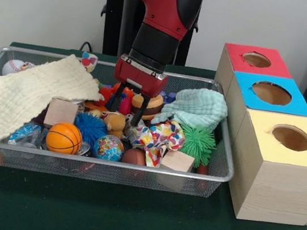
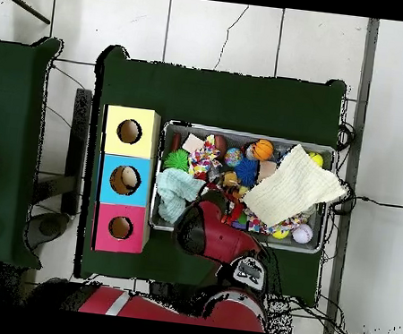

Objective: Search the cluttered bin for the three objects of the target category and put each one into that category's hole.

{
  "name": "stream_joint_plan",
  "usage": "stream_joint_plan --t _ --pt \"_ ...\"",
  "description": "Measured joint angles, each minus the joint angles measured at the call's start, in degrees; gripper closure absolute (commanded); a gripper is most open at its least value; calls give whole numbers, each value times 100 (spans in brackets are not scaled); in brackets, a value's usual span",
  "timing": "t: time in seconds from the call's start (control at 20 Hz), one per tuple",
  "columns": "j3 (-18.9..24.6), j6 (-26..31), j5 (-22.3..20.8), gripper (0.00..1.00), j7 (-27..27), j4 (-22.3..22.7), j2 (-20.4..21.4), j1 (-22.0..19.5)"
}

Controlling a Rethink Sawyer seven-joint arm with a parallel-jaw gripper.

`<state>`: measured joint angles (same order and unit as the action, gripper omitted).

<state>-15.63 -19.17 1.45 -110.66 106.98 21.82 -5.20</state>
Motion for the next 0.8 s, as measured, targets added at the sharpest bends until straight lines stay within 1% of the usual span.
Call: stream_joint_plan --t 0.45,0.6,0.8 --pt "-2 -537 -4 0 0 0 -136 -71" --pt "-2 -651 -4 0 0 1 -157 -87" --pt "-3 -666 -6 0 0 -1 -149 -85"
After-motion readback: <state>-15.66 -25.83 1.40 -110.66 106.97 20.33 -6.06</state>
